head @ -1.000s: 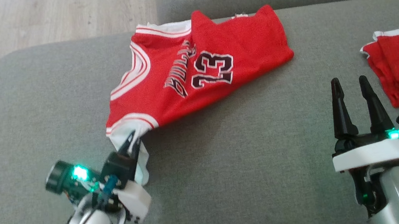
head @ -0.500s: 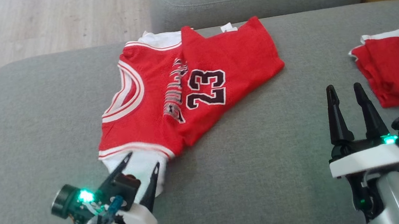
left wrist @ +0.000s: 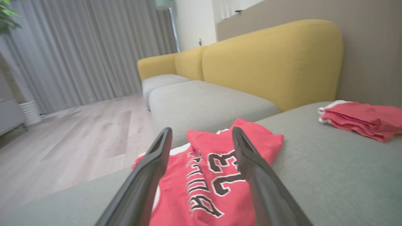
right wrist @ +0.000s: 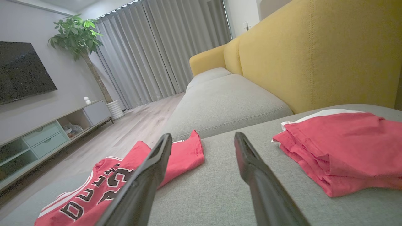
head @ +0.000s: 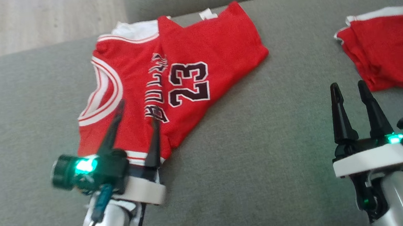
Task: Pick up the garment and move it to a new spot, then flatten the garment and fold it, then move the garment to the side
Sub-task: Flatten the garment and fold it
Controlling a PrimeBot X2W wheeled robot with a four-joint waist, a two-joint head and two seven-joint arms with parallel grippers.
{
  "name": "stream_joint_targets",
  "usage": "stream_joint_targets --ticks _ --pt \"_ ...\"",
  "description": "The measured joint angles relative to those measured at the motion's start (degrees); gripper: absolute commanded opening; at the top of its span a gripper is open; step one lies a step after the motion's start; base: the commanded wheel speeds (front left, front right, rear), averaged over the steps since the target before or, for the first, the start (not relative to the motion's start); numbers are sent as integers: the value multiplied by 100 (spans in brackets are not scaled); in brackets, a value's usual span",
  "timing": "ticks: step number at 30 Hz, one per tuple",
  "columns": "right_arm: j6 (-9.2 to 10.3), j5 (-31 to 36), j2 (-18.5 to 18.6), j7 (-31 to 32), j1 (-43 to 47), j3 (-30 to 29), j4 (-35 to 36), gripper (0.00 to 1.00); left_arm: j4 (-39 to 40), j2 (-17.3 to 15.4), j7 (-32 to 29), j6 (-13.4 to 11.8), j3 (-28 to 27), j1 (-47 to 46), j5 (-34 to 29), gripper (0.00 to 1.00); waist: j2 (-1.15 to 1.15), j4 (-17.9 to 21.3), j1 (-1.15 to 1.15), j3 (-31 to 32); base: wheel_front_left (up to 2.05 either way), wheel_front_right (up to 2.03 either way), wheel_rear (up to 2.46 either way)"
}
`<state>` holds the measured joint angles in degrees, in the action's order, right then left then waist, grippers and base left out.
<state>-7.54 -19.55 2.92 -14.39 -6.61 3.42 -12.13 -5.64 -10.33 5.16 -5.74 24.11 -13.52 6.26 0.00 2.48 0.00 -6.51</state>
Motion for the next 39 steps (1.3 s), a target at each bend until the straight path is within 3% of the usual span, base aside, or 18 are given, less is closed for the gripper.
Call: stream_joint_targets --ticks 5,10,15,27,33,39 --pt "0 34 -2 0 -113 31 54 100 -297 23 -24 335 352 -380 -49 100 0 175 0 -203 0 0 0" --pt "0 1 -3 0 -318 120 131 100 -911 89 -452 751 762 -1186 -260 100 0 512 0 -482 0 0 0" --pt "0 -123 -5 0 -387 123 154 100 -1827 103 -998 865 921 -1775 -483 100 0 936 1 -752 0 0 0" --pt "0 -425 -8 0 -564 258 155 100 -3221 67 -1012 912 979 -2657 -639 100 0 1722 0 -1202 0 0 0" --pt "0 -503 -14 0 -576 294 187 100 -3699 -24 -882 679 1040 -3072 -896 100 0 1942 0 -1388 0 0 0" --pt "0 -569 -15 0 -578 280 208 100 -4087 -44 -826 678 1114 -3353 -928 100 0 2030 0 -1482 0 0 0"
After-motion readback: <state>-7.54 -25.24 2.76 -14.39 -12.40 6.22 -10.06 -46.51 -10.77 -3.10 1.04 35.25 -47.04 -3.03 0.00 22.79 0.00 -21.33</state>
